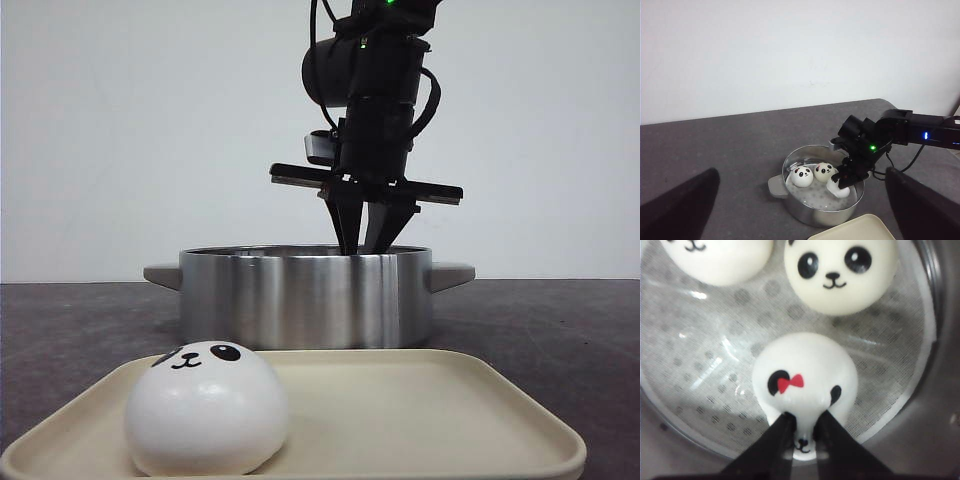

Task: Steam buns
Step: 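Lower the bun into the pot and open the right gripper, then raise the right gripper away from the pot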

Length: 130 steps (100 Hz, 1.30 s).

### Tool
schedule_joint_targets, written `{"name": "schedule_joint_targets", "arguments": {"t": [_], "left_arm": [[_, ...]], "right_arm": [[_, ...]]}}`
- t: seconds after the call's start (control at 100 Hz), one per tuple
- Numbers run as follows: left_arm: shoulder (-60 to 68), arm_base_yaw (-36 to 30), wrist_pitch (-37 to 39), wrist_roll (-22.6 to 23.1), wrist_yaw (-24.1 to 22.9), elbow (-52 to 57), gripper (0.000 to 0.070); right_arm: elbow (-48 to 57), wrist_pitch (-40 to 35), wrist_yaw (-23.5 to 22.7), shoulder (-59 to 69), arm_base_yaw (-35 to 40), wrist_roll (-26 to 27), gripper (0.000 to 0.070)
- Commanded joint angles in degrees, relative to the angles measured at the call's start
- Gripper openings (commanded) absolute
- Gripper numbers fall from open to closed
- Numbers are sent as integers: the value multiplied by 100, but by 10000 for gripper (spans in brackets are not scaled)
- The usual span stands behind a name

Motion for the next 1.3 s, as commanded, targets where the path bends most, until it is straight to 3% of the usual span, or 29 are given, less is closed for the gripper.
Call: {"name": "schedule_joint_targets", "arguments": {"t": [0.0, 0.2, 0.24, 0.33, 0.38, 0.53, 0.66, 0.93, 1.09, 1.19, 1.29], "left_arm": [[26, -33, -197, -33, 9, 127, 677], [26, -33, -197, -72, 11, 127, 677], [26, -33, -197, -72, 11, 127, 677], [26, -33, -197, -72, 11, 127, 677], [26, -33, -197, -72, 11, 127, 677], [26, -33, -197, -70, 11, 127, 677], [26, -33, -197, -70, 11, 127, 677], [26, -35, -197, -245, 162, -26, 677], [26, -35, -197, -586, 944, -625, 677], [28, -33, -197, -866, 1152, -1237, 677], [28, -35, -192, -1034, 1198, -1923, 677]], "right_arm": [[125, 33, 9, 136, 50, 63, 6], [125, -20, 7, 136, 48, 66, 18], [125, -57, 9, 136, 44, 63, 65], [125, -111, 9, 136, 44, 66, 273], [125, -120, 11, 136, 46, 70, 349], [125, -105, 11, 136, 52, 72, 373], [129, -15, 4, 133, 52, 83, 438], [492, 68, 219, -341, 72, -146, 415], [496, 343, 796, -1392, 380, -610, 181], [496, 540, 1176, -2260, 721, -1119, 10], [496, 566, 1727, -3056, 1097, -1469, 7]]}}
